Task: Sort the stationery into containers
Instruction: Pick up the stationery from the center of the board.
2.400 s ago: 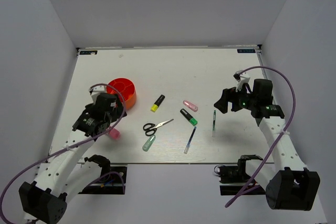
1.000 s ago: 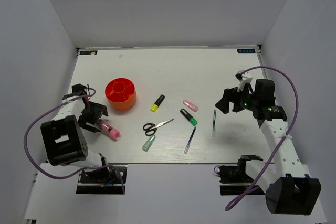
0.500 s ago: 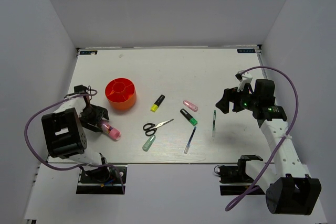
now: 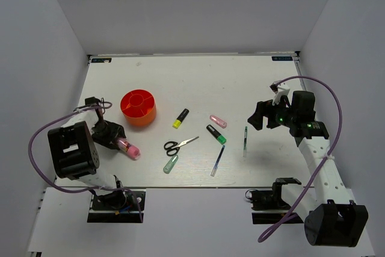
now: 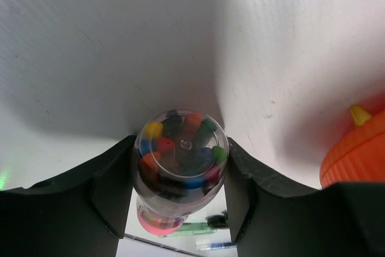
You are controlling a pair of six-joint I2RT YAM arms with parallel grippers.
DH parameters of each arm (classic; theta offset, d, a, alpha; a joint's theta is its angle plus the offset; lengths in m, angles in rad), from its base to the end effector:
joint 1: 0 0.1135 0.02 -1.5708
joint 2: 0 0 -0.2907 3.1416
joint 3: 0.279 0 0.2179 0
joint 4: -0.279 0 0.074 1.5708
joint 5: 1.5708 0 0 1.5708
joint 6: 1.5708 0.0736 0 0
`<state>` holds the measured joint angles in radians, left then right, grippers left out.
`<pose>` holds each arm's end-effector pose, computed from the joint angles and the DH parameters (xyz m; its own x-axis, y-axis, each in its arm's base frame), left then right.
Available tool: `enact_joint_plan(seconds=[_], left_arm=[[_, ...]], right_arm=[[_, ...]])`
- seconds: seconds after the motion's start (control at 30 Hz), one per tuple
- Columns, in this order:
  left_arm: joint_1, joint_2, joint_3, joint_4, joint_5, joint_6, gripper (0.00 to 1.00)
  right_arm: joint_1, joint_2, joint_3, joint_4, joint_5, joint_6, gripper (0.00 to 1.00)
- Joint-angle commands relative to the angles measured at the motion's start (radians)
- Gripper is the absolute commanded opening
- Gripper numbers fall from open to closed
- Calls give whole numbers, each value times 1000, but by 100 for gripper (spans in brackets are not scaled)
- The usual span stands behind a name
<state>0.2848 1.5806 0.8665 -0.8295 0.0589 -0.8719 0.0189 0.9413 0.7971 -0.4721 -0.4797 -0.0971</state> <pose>0.2166 0.0589 0.1649 -0.4037 -0.9145 0.0276 -0.9139 0.4017 -0.0587 0.1778 0.0373 0.2973 -0.5371 -0.0962 -0.8380 -0.4475 0.8747 0.1864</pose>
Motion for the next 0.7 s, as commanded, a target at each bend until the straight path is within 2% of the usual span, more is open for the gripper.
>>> enact_joint_plan(seconds=[0.0, 0.03, 0.1, 0.13, 0.23, 0.3, 0.43, 0.47, 0.53, 0.67], left_arm=[[-3, -37, 60, -11, 65, 28, 4], [-6, -62, 80, -19, 73, 36, 0], [-30, -94, 117, -46, 79, 68, 0], [-35, -108, 138, -55, 78, 85, 0], [-56, -159, 180, -89, 88, 132, 0], [-85, -189, 247, -109, 87, 183, 0], [-179, -238, 356, -163, 7, 275, 0], [-191, -251, 385, -163, -81, 301, 0], [-235, -274, 420, -149, -160, 330, 0], [-279, -320, 445, 30, -321, 416, 0]], right_arm=[[-5, -21, 44, 6, 6, -3, 90], [-5, -21, 40, 7, 7, -3, 90], [-5, -19, 39, 6, 0, -6, 89], [-5, -21, 39, 9, -5, -6, 83], [-2, -16, 33, 14, -28, -9, 27], [-4, -7, 31, 9, -45, -13, 0], [-2, -2, 21, 21, -57, -13, 0], [-4, 1, 19, 29, -57, -13, 0], [-5, 10, 13, 32, -76, -12, 0], [-2, 25, 13, 29, -102, -9, 0]])
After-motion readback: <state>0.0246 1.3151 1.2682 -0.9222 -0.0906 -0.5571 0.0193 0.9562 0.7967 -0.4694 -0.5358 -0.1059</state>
